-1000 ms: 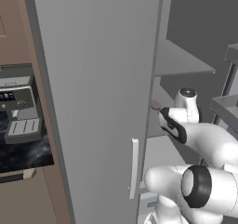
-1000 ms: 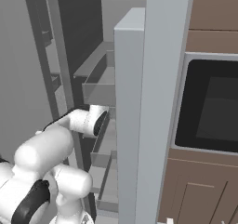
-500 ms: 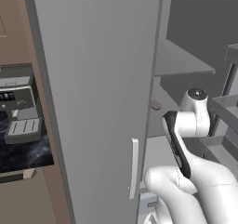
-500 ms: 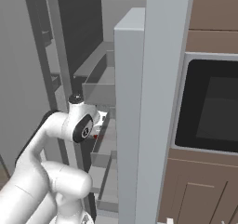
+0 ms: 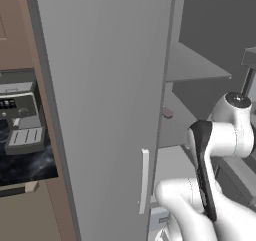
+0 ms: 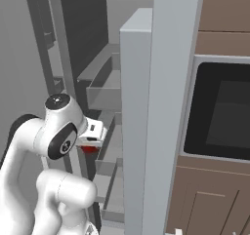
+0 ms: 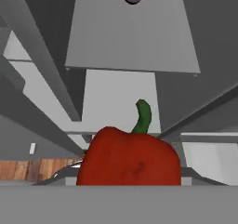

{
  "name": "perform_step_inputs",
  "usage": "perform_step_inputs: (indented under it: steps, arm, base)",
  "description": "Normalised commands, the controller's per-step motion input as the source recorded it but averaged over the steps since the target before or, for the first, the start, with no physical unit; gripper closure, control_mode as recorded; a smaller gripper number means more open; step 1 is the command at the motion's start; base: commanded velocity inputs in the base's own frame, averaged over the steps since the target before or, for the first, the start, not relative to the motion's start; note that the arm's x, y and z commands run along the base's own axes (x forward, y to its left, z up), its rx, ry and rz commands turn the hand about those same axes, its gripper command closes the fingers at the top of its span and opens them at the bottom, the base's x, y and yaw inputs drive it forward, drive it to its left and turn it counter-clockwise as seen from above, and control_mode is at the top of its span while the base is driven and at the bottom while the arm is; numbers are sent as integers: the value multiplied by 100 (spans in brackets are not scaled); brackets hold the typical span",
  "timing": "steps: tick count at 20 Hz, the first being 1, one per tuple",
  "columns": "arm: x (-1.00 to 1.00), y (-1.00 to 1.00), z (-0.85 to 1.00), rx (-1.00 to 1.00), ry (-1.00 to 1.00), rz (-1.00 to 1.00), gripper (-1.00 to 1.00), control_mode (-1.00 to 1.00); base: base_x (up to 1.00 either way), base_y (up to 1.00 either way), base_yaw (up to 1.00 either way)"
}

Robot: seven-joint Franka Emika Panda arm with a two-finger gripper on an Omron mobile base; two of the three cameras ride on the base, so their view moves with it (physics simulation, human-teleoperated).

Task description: Take the bell pepper, eggplant, and eggplant from the freezer and place them in the bowl on the counter.

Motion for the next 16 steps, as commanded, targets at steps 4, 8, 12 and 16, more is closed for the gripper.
perform_step_inputs:
  steps: [4, 8, 12, 16]
  arm:
    - [-61, 38, 66, 17, -6, 0, 100, -100]
    - [-42, 31, 46, 0, -12, -3, 100, -100]
    - [-57, 19, 50, -1, -30, -1, 100, -100]
    - [-10, 19, 8, 0, -12, 0, 100, 100]
  base:
    - [0, 0, 0]
    - [0, 0, 0]
    - [0, 0, 0]
    - [29, 21, 0]
